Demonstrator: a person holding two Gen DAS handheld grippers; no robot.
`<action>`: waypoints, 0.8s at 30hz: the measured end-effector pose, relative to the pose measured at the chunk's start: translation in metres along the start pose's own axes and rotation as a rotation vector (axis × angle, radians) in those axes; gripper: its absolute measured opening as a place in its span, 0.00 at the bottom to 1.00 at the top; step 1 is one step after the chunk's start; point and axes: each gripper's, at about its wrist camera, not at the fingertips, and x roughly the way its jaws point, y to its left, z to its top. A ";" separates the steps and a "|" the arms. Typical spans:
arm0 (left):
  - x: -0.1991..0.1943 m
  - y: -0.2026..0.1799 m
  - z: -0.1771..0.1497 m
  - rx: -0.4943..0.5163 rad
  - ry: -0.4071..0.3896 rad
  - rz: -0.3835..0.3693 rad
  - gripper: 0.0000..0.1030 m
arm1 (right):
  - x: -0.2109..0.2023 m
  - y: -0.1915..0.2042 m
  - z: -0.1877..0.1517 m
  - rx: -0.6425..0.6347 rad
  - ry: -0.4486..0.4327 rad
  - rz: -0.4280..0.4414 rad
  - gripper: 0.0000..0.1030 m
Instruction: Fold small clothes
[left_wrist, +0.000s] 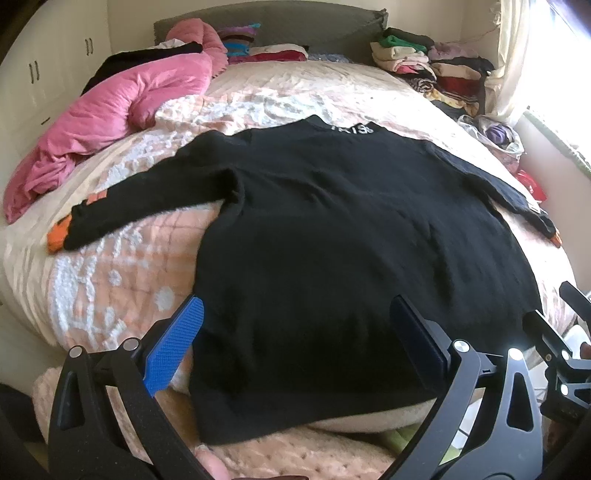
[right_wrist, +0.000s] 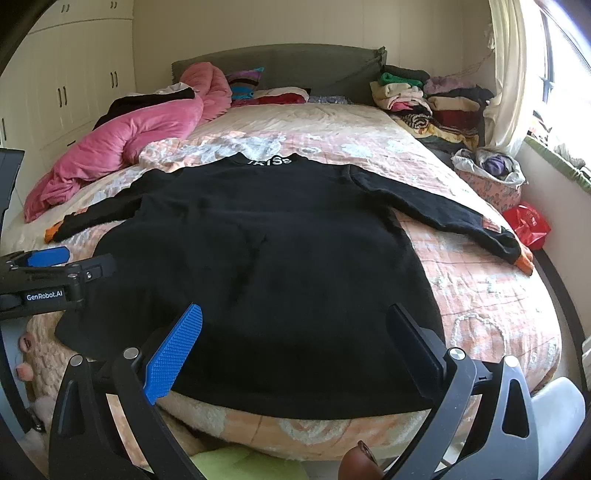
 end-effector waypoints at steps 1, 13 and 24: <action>0.001 0.002 0.003 -0.001 -0.001 0.000 0.92 | 0.001 0.000 0.001 0.003 0.000 0.007 0.96; 0.002 0.007 0.028 -0.014 -0.033 0.041 0.92 | 0.016 0.006 0.017 -0.004 0.013 0.049 0.96; 0.012 0.003 0.061 -0.013 -0.040 0.034 0.92 | 0.031 0.001 0.051 0.046 0.015 0.040 0.96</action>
